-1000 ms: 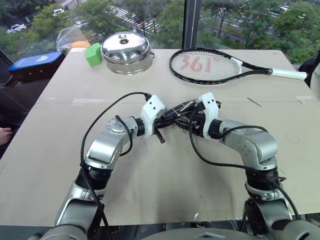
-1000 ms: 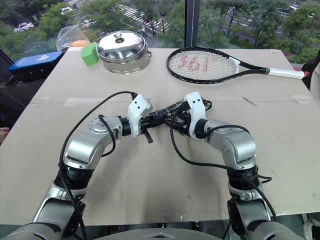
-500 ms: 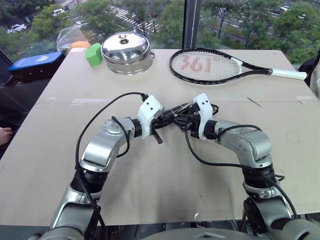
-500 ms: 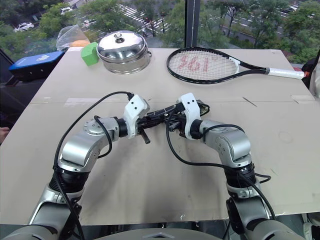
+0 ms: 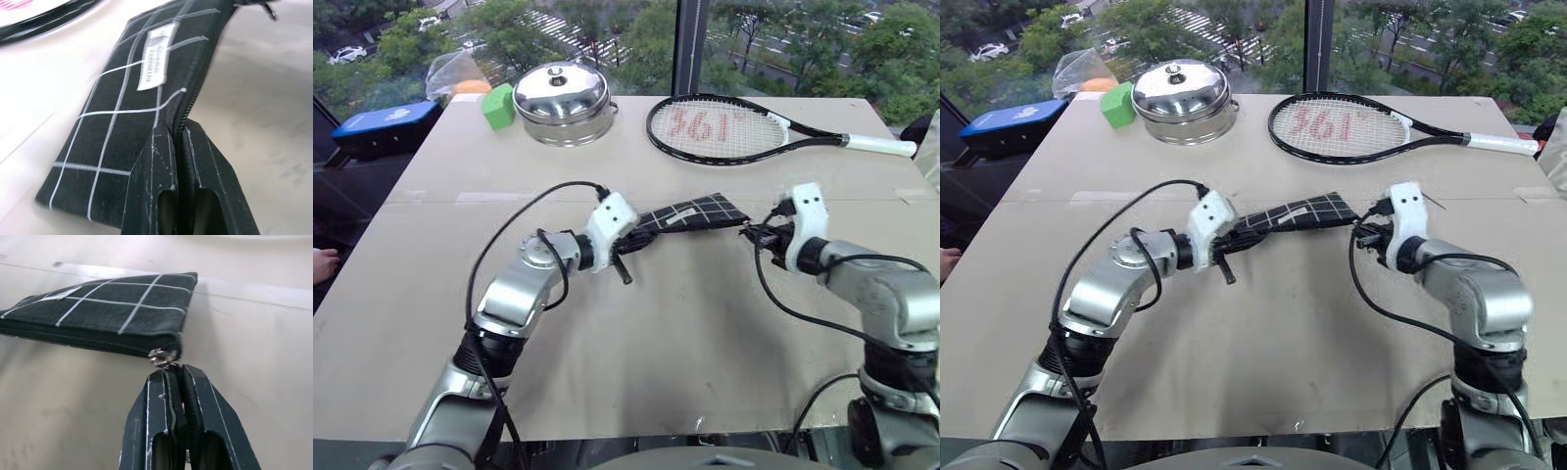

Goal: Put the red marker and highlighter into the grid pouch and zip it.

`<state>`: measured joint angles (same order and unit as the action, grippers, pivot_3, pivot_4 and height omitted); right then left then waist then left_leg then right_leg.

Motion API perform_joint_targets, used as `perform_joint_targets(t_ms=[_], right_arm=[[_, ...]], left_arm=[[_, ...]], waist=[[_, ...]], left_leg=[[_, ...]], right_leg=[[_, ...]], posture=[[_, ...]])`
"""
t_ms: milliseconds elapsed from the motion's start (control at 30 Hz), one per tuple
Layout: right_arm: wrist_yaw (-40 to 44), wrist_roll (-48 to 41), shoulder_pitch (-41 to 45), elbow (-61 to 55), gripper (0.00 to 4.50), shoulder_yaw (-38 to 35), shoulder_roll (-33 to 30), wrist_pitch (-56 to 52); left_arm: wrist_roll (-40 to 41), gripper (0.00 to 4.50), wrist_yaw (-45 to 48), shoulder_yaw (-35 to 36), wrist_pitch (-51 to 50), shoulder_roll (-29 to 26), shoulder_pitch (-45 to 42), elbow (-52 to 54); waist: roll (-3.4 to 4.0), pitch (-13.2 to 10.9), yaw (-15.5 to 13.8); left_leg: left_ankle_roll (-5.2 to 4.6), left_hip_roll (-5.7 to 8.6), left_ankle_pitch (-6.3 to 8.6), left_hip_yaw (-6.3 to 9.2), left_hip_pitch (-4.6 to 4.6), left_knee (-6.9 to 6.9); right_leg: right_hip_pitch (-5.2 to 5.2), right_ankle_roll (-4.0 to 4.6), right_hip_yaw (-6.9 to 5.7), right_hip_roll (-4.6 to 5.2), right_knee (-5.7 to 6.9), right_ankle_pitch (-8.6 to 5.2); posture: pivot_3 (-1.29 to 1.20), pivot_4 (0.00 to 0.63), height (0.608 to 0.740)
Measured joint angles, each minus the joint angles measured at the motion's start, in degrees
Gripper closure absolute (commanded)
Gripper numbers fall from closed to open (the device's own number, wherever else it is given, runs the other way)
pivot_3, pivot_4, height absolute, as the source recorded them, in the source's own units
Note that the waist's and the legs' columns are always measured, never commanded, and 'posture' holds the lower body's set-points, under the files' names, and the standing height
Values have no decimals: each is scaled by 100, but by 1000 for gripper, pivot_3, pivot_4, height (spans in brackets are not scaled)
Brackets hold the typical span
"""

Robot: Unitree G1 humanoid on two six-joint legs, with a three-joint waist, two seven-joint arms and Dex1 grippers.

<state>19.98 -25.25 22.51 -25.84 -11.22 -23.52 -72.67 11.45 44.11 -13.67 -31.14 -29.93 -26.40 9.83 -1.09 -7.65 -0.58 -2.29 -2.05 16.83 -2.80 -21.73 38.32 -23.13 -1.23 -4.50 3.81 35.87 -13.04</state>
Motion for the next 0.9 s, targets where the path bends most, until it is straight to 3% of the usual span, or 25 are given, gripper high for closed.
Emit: perform_joint_targets(t_ms=[133, 167, 233, 333, 433, 467, 633, 733, 900], right_arm=[[253, -92, -351, -182, 4462, 114, -458, 258], [344, -87, -470, -216, 3857, 203, -615, 403], [476, 46, -766, -238, 3111, 327, -885, 788], [787, 185, -1465, -305, 1581, 300, -1261, 1492], [1403, 18, -2559, -699, 32, -287, -1422, 2221], [1684, -96, -3048, -856, 0, -662, -1452, 2487], [2747, -309, -4569, -1190, 0, -2026, -1399, 3766], [3249, -298, -5417, -1195, 0, -2950, -1222, 4622], [3622, -301, -6053, -1183, 0, -3685, -1029, 5451]], left_arm=[[-335, 4500, 33, -281, 778, 10, -77, -365], [-405, 4170, 78, -326, 982, 9, -76, -475], [-452, 3481, 201, -315, 1284, -12, -46, -713], [-196, 2015, 495, 19, 1491, -98, 159, -830], [690, 465, 975, 731, 1151, -358, 667, -637], [1076, 59, 1224, 1050, 895, -605, 995, -466], [2121, 59, 1887, 2141, 329, -1244, 2289, 145], [2266, 59, 2134, 2844, 363, -1552, 3329, 361], [2404, 59, 2226, 3357, 422, -1566, 4231, 872]], waist=[[4, 2, -12], [4, 2, -18], [4, 2, -25], [2, 2, -26], [2, 2, -25], [2, 2, -15], [7, -1, -28], [10, -2, -39], [15, -4, -49]], left_leg=[[-2, -5, 1, 7, 4, -2], [-2, -5, 1, 7, 3, -2], [-2, -5, 1, 5, 0, 0], [-3, -4, 2, 0, -3, 1], [-5, -7, 4, 2, -4, -2], [-5, -11, 6, 3, 0, -5], [-5, -13, 8, 5, 14, 1], [-4, -13, 9, 6, 21, 2], [-1, -14, 10, 9, 21, 2]], right_leg=[[0, 1, -4, -13, 2, -1], [0, 1, -4, -13, 2, -1], [0, 1, -4, -11, 0, -1], [0, -1, 2, -6, -9, -1], [0, -4, 0, -3, -9, -2], [0, -8, -1, -2, -10, -5], [8, -16, 1, 4, -8, -30], [9, -9, 2, 31, -11, -36], [7, -7, 5, 40, -10, -37]], posture=[[0, 150, 740], [0, 150, 740], [0, 150, 740], [0, 150, 740], [0, 150, 740], [0, 150, 740], [0, 150, 740], [0, 150, 740], [0, 150, 740]])
